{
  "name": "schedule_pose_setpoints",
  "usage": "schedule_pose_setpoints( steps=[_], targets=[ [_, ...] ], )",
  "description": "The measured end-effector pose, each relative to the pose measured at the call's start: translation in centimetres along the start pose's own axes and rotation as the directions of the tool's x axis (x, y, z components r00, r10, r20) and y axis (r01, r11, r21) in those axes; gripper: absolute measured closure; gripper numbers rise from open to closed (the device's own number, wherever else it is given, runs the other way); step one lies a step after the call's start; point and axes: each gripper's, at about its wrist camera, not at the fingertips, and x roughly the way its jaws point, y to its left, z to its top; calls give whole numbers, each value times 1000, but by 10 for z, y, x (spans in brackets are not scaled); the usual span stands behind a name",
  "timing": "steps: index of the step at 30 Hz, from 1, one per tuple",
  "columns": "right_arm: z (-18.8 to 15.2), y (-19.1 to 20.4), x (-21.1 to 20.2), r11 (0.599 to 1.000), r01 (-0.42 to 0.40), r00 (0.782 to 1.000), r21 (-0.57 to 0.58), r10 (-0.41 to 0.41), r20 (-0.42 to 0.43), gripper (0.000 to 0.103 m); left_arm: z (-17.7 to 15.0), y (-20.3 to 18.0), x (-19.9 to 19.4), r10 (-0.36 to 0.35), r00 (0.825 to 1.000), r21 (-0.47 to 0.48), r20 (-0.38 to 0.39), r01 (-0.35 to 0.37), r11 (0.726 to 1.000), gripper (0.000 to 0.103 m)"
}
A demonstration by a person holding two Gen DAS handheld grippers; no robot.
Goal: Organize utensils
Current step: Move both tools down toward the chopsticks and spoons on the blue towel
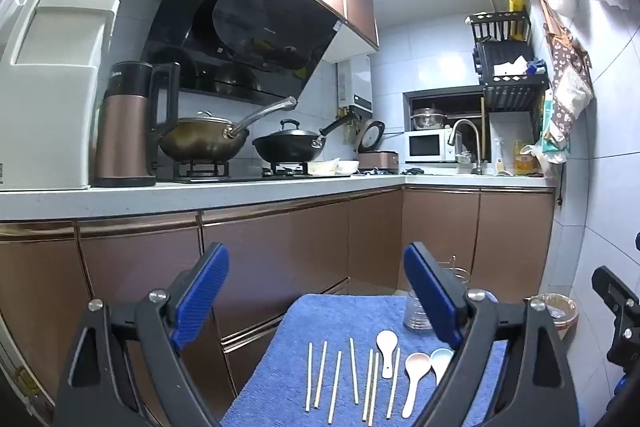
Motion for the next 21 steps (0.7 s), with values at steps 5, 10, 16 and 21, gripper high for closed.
schedule_pose_setpoints(
  steps=[5,10,16,21],
  targets=[
    [-4,7,10,1000,1,1000,7,-1,-2,0,-1,-1,-2,3,1000,-16,10,-3,1000,14],
    [-5,5,12,1000,0,1000,11,0,9,0,-1,3,-1,5,1000,-37,23,-4,999,14],
    [-8,4,15,1000,-1,1000,15,1,14,0,-3,6,2,19,1000,-57,23,-18,998,14],
    [-9,0,18,1000,-4,1000,25,4,20,0,-3,9,0,25,998,-72,57,-21,997,14]
  ],
)
